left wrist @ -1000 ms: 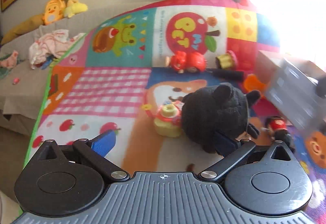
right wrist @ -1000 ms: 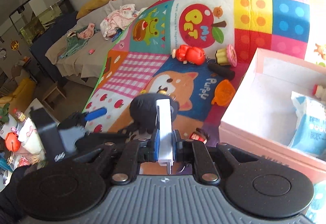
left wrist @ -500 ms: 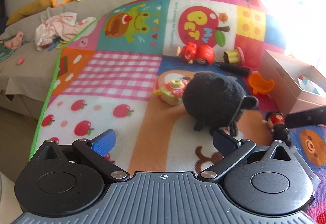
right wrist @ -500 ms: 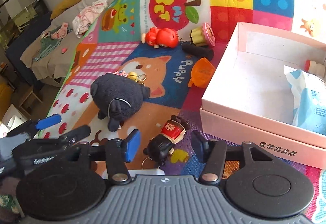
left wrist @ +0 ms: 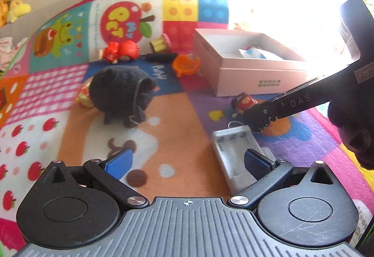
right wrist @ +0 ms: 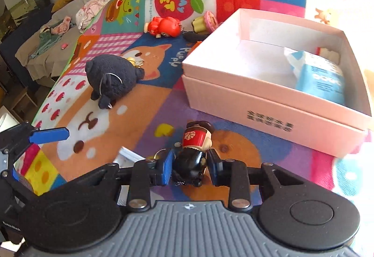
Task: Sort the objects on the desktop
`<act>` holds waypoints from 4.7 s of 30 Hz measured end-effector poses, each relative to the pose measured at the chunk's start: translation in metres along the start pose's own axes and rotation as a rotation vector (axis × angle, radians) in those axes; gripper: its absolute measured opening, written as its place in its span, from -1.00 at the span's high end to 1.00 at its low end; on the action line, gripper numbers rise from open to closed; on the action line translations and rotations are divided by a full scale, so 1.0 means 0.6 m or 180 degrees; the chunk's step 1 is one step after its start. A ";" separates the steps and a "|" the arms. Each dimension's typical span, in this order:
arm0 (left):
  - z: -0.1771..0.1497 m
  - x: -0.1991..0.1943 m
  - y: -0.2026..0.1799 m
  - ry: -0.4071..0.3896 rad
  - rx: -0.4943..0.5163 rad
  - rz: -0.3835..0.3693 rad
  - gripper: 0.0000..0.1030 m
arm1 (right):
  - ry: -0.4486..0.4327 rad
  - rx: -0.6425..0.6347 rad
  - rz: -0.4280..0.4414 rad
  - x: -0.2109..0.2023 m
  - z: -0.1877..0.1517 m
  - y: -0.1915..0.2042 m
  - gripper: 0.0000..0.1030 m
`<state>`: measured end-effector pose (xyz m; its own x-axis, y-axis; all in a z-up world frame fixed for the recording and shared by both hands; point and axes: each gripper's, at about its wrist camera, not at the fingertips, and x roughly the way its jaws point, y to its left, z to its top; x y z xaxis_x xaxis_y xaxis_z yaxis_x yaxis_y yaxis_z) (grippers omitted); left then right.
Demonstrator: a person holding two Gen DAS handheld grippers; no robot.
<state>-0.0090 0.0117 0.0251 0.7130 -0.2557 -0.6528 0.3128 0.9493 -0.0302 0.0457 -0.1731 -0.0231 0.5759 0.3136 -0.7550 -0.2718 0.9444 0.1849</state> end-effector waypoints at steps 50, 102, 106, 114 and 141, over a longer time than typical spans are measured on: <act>0.040 0.075 -0.040 0.0014 -0.0099 0.0135 -1.00 | -0.0880 0.0592 -0.0891 -0.083 0.057 -0.202 -1.00; 0.004 0.069 -0.038 0.0070 -0.0079 0.0079 -1.00 | -0.0466 0.0045 -0.1022 0.009 -0.044 -0.021 -0.29; 0.007 0.072 -0.043 0.0088 -0.0070 0.0157 -1.00 | -0.0442 -0.0022 -0.0810 -0.012 -0.063 -0.018 -0.28; 0.031 0.105 -0.050 0.0103 -0.0067 0.0235 -1.00 | -0.0509 -0.0120 -0.0718 -0.057 -0.123 -0.019 -0.29; 0.062 0.114 0.025 0.0191 -0.0775 0.0487 -1.00 | -0.0447 -0.0074 -0.0734 -0.048 -0.126 -0.022 -0.95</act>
<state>0.0679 0.0018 0.0078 0.6996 -0.1019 -0.7072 0.0397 0.9938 -0.1040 -0.0256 -0.2024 -0.0514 0.7256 0.1026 -0.6805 -0.1378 0.9905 0.0025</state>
